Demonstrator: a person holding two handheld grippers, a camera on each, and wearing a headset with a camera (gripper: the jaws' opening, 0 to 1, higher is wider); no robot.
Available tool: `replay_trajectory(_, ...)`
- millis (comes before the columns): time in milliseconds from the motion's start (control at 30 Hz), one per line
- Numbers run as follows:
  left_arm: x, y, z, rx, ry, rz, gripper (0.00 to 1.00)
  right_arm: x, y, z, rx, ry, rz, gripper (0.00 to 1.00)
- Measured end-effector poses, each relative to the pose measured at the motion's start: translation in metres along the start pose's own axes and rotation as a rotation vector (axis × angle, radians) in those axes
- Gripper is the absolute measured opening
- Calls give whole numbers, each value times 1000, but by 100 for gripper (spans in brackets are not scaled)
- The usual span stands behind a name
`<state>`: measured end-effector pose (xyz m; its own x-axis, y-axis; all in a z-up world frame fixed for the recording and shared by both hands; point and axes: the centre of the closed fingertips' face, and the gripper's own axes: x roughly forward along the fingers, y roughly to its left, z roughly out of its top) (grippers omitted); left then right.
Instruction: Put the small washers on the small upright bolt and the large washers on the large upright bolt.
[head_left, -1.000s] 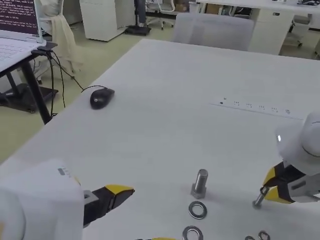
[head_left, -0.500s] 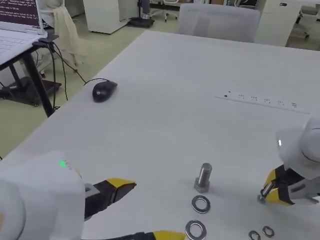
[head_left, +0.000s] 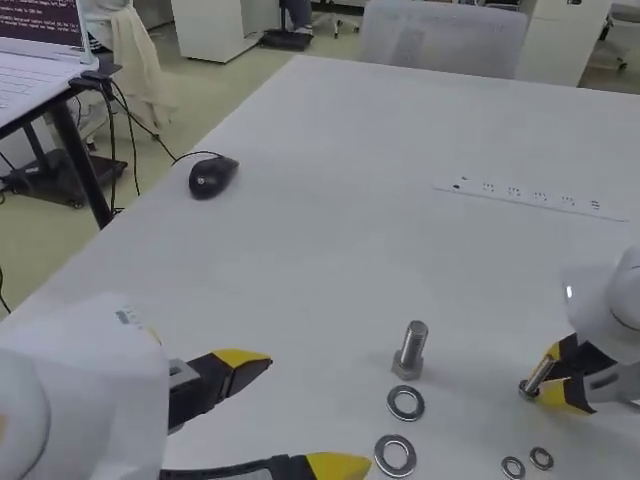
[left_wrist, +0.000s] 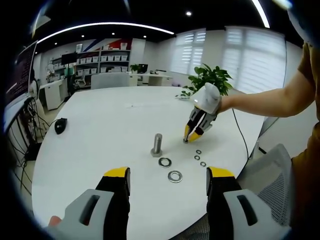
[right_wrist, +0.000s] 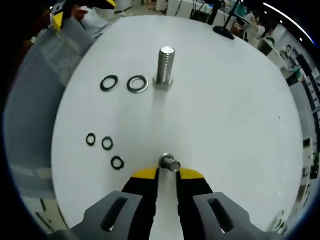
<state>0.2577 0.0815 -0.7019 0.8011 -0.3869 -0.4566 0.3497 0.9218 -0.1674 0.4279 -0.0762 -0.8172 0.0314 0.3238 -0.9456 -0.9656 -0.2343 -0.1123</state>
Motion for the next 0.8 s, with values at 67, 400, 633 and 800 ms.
replay_trajectory(67,0,-1,1,2,-5,-1,61,-3,1,-1,1,-4,-3,15)
replay_trajectory(400,-5,-8,3,20,-14,-11,61,-16,23,-3,11,-11,-10,15)
replay_trajectory(633,-9,-13,2,40,-15,-21,61,-21,41,-3,17,-19,-1,15)
replay_trajectory(800,-12,-18,4,49,-25,-32,61,-19,54,-2,17,-19,12,17)
